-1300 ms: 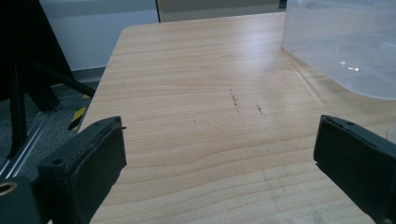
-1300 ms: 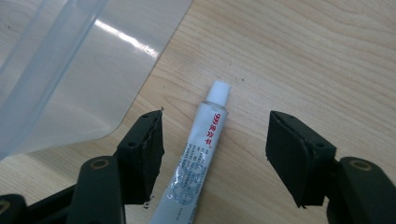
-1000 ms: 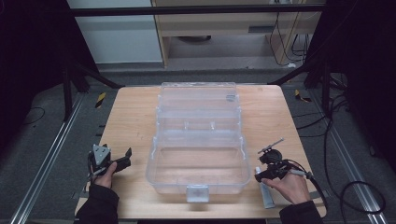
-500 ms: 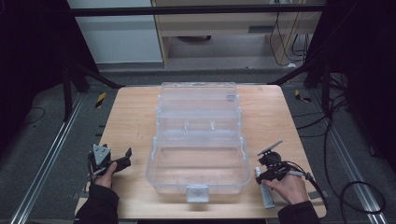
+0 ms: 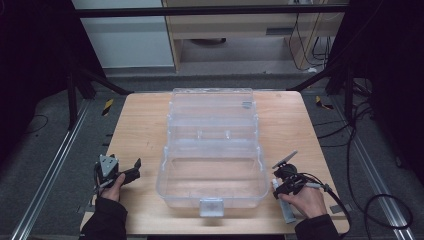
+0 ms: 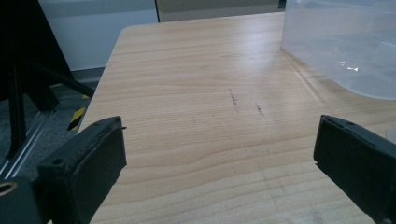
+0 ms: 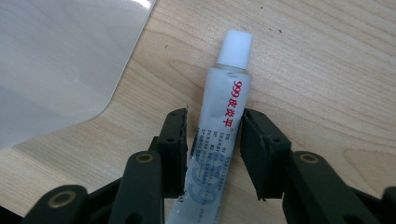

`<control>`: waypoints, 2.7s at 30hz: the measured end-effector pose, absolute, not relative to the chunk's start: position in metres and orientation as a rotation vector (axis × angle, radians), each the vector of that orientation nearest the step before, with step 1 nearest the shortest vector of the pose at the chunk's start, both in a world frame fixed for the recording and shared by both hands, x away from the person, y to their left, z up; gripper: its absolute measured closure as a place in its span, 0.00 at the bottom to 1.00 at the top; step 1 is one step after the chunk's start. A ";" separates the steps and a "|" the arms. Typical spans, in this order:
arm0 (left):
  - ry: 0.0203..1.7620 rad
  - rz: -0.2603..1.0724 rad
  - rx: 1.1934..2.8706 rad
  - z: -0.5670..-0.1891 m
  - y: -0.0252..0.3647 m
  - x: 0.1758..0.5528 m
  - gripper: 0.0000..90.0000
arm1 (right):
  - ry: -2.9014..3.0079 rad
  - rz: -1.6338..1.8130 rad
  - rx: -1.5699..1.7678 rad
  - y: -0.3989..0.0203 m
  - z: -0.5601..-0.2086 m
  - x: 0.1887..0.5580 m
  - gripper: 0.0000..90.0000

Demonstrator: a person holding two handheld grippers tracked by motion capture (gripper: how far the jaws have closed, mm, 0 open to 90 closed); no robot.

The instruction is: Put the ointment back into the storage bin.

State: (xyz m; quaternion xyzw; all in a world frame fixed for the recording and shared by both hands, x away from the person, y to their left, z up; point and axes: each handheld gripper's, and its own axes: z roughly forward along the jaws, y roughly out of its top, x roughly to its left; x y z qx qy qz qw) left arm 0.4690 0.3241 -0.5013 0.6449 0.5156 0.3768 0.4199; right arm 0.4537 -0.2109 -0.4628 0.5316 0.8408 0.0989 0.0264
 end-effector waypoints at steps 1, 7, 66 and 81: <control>1.292 0.945 1.617 -0.501 0.324 0.469 0.02 | 2.600 0.301 1.641 -0.210 -0.463 0.454 0.70; 1.292 0.944 1.617 -0.501 0.324 0.469 0.02 | 2.616 0.285 1.625 -0.208 -0.466 0.455 0.77; 1.293 0.955 1.618 -0.501 0.323 0.470 0.02 | 2.489 0.800 1.285 -0.246 -0.358 0.460 0.78; 1.293 0.954 1.619 -0.501 0.323 0.470 0.02 | 2.589 0.845 1.020 -0.230 -0.322 0.460 0.78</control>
